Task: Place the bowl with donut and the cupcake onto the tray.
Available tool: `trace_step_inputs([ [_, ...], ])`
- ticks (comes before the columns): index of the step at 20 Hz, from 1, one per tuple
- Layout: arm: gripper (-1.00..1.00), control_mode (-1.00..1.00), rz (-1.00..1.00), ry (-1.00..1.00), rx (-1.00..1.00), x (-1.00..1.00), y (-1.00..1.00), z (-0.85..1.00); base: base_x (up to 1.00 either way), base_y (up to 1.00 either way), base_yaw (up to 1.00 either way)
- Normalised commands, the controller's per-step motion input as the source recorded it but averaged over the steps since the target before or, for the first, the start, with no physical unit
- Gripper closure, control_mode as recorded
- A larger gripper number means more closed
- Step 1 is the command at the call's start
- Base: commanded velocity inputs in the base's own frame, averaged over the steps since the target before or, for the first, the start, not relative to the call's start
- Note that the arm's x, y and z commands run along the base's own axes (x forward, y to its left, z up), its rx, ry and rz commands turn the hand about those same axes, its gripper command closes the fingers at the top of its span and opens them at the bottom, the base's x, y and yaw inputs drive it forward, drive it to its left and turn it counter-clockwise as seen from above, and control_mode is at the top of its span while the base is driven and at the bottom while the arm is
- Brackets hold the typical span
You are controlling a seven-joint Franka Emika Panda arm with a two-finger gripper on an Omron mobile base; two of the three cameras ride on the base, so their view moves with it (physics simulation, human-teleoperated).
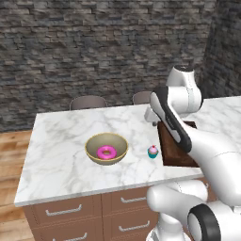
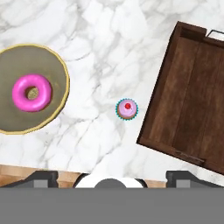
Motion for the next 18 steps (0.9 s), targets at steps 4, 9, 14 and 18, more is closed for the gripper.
trace_step_inputs([
  [4,-1.00,-1.00,0.13,0.00,0.00,-0.10,-0.06,-0.50,0.00,0.00,0.00],
  [9,-1.00,-1.00,0.22,0.00,-0.04,-0.01,-0.07,-0.48,0.00,0.00,0.00],
  [14,-1.00,-1.00,0.18,0.00,-0.07,0.00,0.00,-0.45,0.00,0.00,0.00],
  [18,-1.00,-1.00,0.13,0.00,-0.06,0.00,0.00,-0.43,0.00,0.00,0.00],
])
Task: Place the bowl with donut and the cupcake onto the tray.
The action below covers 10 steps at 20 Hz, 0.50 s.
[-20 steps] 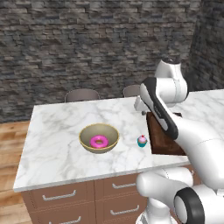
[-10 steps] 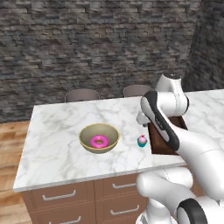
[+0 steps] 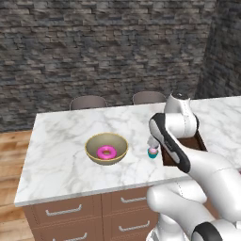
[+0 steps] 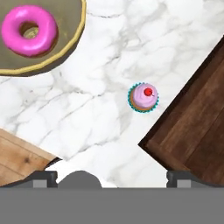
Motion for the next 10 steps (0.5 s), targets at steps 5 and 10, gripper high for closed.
trace_step_inputs([
  [5,-1.00,-1.00,0.06,0.00,-0.02,0.14,0.00,-0.36,0.00,0.00,0.00],
  [10,-1.00,-1.00,0.00,0.00,0.00,0.40,0.00,-0.26,0.00,0.00,0.00],
])
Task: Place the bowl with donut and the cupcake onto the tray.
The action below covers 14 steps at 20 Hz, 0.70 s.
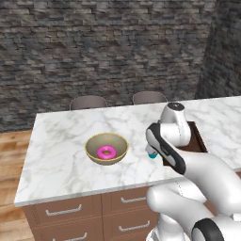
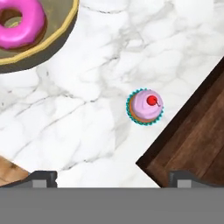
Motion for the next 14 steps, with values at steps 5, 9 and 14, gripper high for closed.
trace_step_inputs([
  [5,-1.00,-1.00,0.00,0.00,-0.02,0.38,0.00,-0.26,0.00,0.00,0.00],
  [9,-1.00,-1.00,0.01,0.00,-0.02,0.25,0.00,-0.23,0.00,0.00,0.00],
  [14,-1.00,-1.00,0.01,0.00,0.00,0.24,0.00,-0.23,0.00,0.00,0.00],
])
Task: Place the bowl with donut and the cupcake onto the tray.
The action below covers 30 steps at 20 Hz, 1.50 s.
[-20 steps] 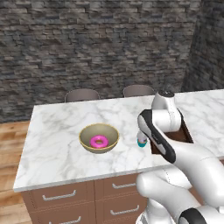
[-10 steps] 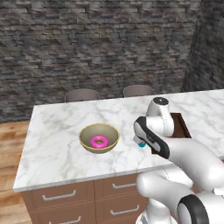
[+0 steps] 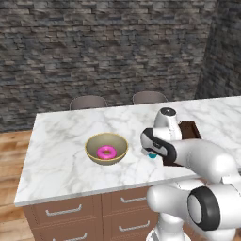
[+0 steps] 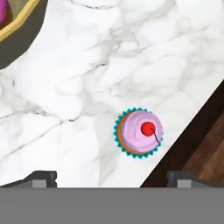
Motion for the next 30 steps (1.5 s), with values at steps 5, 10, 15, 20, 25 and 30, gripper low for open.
trace_step_inputs([
  [5,-1.00,-1.00,0.03,0.00,0.00,0.19,-0.01,-0.25,0.00,0.00,0.00],
  [10,-1.00,-1.00,0.04,0.00,-0.02,0.11,-0.04,-0.23,0.00,0.00,0.00],
  [15,-1.00,-1.00,0.05,0.00,-0.02,0.08,-0.06,-0.18,0.00,0.00,0.00],
  [20,-1.00,-1.00,0.04,0.00,-0.01,0.13,-0.06,-0.14,0.00,0.00,0.00],
  [25,-1.00,-1.00,0.03,0.00,0.00,0.20,-0.06,-0.13,0.00,0.00,0.00],
  [30,-1.00,-1.00,0.03,0.00,0.00,0.14,-0.01,-0.25,0.00,0.00,0.00],
])
